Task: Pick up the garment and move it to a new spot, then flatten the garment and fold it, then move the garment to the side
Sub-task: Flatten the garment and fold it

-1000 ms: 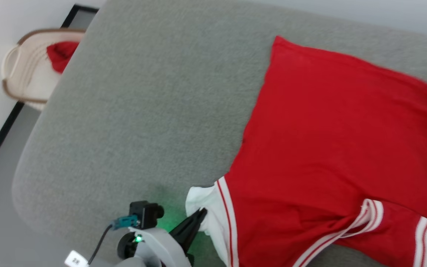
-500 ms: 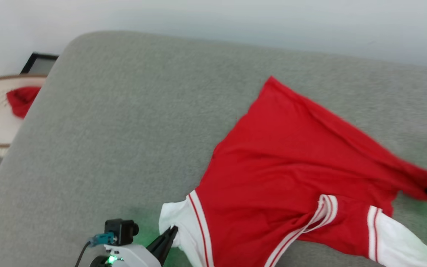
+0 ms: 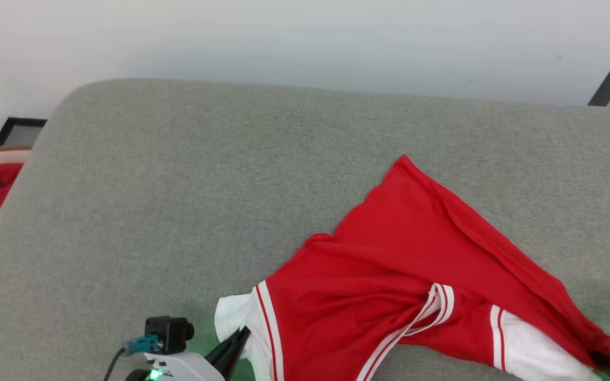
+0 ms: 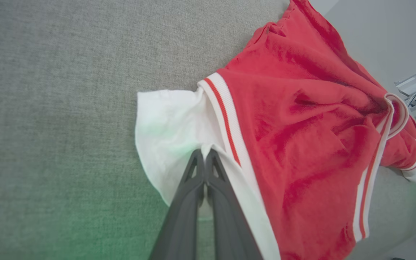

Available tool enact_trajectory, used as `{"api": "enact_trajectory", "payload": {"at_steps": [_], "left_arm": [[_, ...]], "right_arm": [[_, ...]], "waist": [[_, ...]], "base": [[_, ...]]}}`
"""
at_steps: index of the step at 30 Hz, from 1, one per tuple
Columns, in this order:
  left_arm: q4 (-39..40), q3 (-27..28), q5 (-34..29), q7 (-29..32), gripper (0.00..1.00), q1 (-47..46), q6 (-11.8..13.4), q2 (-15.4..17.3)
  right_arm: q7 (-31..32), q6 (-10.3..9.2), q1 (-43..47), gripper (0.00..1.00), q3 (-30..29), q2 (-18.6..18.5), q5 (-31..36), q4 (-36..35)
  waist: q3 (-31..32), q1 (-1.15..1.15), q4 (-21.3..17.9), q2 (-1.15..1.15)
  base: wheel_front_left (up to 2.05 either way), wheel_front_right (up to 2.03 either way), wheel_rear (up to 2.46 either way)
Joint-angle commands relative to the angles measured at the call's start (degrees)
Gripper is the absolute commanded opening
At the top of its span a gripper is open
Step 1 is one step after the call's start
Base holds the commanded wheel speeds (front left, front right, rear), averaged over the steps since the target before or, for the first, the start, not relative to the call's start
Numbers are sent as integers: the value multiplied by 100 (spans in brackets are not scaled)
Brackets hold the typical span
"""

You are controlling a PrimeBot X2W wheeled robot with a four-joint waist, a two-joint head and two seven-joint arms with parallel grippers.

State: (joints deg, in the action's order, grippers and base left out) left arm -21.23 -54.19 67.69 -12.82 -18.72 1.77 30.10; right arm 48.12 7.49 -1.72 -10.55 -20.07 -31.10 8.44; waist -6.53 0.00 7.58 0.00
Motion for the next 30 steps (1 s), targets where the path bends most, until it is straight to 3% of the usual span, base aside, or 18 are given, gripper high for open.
{"api": "enact_trajectory", "payload": {"at_steps": [1,5,6,7,8,13,22,26,30], "left_arm": [[7,14,25,-7,0,47,4,23],[4,21,38,-9,0,64,-1,27],[4,21,40,-9,0,67,-3,27],[5,23,46,-11,0,70,-6,30],[6,23,51,-13,0,66,-8,34],[8,16,45,-12,0,60,-8,40],[44,-25,-1,-23,0,83,-20,-15],[61,-38,-18,-20,0,35,-26,-65],[67,-78,-83,2,0,-98,-79,-142]], "right_arm": [[36,0,101,0,-58,88,63,-22],[32,0,226,0,-95,265,134,-6],[22,0,255,4,-101,308,149,3],[-4,0,266,43,-108,329,186,2],[-14,0,258,100,-104,338,203,-7],[-32,0,269,100,-3,210,240,-310],[120,0,49,100,177,-26,336,-1570],[-166,0,-362,100,598,-283,367,-1983],[-640,0,-1016,100,1237,-654,379,-1804]], "waist": [[18,0,-37,0],[38,0,-84,0],[42,0,-92,0],[46,0,-104,0],[47,0,-114,0],[61,0,-129,0],[101,0,-17,0],[64,0,110,0],[-47,0,312,0]], "base": [[0,0,0],[0,0,0],[0,0,0],[0,0,0],[0,0,0],[0,0,0],[0,0,0],[0,0,0],[0,0,0]]}}
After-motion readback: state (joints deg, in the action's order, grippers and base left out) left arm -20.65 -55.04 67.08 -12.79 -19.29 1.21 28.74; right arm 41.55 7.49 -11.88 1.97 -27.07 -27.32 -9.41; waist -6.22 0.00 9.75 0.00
